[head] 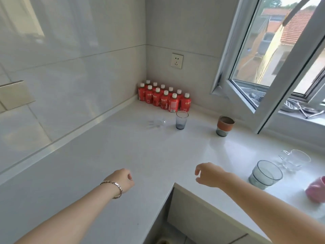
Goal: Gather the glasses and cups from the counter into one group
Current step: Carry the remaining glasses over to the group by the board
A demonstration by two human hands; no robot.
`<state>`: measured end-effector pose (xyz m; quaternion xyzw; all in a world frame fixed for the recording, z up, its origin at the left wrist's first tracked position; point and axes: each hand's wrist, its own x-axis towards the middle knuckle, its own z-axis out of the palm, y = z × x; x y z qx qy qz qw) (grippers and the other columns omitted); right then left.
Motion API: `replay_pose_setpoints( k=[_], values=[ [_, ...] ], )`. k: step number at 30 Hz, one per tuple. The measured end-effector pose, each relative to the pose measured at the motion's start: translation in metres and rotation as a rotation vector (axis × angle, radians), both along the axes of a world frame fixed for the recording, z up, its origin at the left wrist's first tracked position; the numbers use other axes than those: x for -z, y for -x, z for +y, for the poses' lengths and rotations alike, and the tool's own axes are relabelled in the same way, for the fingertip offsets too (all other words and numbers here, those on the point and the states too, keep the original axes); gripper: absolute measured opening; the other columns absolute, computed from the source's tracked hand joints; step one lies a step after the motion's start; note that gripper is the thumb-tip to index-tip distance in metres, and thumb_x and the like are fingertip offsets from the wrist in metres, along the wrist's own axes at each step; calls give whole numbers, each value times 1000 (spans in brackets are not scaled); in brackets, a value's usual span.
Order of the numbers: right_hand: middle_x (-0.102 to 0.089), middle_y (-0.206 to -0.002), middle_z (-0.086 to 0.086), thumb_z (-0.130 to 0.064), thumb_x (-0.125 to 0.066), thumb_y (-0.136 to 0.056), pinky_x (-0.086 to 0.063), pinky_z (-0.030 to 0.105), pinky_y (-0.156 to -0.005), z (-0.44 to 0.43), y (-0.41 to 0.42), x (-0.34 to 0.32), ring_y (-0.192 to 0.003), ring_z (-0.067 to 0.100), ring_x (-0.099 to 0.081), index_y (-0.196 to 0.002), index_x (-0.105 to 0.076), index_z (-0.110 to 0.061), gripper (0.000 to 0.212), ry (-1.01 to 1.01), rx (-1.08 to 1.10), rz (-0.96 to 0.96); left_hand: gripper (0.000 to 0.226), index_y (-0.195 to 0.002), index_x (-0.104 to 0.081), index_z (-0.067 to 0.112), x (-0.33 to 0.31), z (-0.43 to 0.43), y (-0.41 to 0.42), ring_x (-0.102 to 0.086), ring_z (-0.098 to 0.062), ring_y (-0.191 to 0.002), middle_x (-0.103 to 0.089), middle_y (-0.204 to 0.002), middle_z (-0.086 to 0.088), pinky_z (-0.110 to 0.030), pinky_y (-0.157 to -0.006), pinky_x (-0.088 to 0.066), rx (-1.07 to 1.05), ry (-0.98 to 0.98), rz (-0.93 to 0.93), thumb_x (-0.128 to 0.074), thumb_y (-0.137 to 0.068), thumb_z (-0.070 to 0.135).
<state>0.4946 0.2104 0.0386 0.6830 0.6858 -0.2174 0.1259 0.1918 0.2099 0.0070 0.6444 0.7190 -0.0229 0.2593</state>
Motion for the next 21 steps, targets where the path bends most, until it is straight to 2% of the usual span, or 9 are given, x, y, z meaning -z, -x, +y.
replay_pose_setpoints(
  k=[2,5,9,13,16,18,21],
  values=[
    [-58,-122,0,-30,-49,-89,-41,28,-81,28,-9,7,-114,22,-54,-120,-54,-22,32,-4,-8,-9,7,-90,-53,26,6,40,-11,-61,-20,-101,-64,-112,0,-27,-87,-48,0,5,-21,-50,-83,26],
    [-60,-120,0,-29,-49,-88,-42,27,-82,80,-21,16,-113,21,-54,-119,-55,-23,32,-5,4,-6,29,-110,-57,17,13,111,-29,-59,-22,-105,-62,-117,-4,-28,-91,-47,-4,-7,-67,-55,-83,29],
    [-63,-114,-2,-29,-49,-86,-43,26,-81,156,-29,22,-107,20,-58,-116,-57,-26,31,23,60,26,54,-127,-44,13,12,208,-61,-55,-25,-112,-52,-127,-7,-32,-93,-47,-25,-39,-115,-58,-81,37],
    [-64,-112,-4,-30,-50,-86,-45,27,-82,225,-37,28,-105,19,-59,-114,-58,-26,29,44,101,57,74,-132,-35,14,9,304,-95,-50,-30,-120,-40,-137,-10,-39,-94,-46,-106,-161,-186,-70,-72,42],
    [-65,-111,-4,-29,-50,-87,-45,26,-81,265,-44,35,-104,18,-60,-115,-58,-25,29,61,109,66,100,-141,-22,12,18,365,-119,-44,-32,-127,-31,-144,-10,-43,-99,-44,-181,-141,-249,-78,-64,44],
    [-65,-112,-4,-31,-51,-89,-44,26,-79,285,-49,41,-104,17,-60,-117,-57,-25,30,55,99,53,105,-143,-17,12,32,392,-129,-42,-32,-127,-29,-146,-9,-43,-99,-42,-196,-82,-232,-78,-64,43],
    [-61,-118,-5,-34,-49,-90,-43,26,-78,309,-53,44,-107,18,-59,-123,-52,-26,34,4,119,10,90,-135,-26,10,57,412,-134,-51,-32,-119,-38,-137,-10,-41,-90,-46,-226,-56,-209,-75,-66,41]
  ],
)
